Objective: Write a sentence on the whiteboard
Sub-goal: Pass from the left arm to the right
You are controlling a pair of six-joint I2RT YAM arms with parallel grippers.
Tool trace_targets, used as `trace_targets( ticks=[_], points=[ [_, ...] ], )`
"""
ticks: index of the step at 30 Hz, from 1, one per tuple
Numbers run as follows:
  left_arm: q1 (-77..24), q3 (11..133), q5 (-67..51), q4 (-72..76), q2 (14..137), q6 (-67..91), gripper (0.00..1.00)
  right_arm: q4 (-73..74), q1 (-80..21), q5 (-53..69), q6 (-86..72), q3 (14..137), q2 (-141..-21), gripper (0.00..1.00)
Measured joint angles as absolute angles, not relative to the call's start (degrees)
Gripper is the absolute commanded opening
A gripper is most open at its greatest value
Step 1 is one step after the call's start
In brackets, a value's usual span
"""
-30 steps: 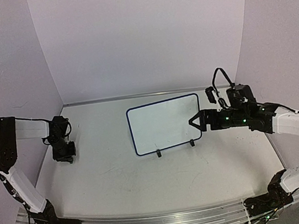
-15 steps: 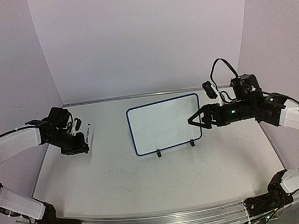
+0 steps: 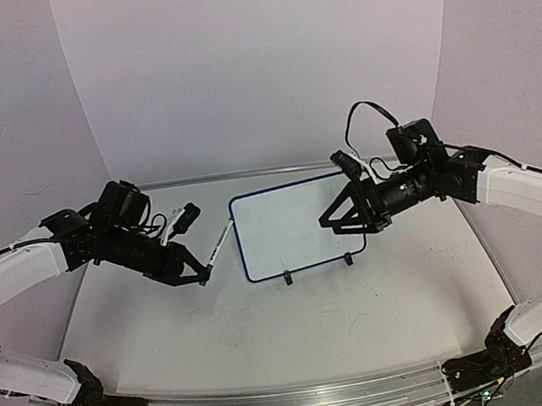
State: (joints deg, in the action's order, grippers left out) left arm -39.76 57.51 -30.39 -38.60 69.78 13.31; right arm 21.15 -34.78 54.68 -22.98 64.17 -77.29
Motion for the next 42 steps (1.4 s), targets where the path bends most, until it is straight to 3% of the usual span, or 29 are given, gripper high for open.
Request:
trace_targets(
  ticks=[13, 42],
  points=[
    [-55.69, 68.29, -40.47, -41.1, 81.2, 10.21, 0.0, 22.26, -43.32, 58.28, -23.38, 66.04, -84.78, 0.78],
    [-58.94, 76.7, -47.21, -46.92, 90.55, 3.46, 0.0, 20.51, -47.29, 64.86, -23.0, 66.39, -87.74, 0.59]
  ],
)
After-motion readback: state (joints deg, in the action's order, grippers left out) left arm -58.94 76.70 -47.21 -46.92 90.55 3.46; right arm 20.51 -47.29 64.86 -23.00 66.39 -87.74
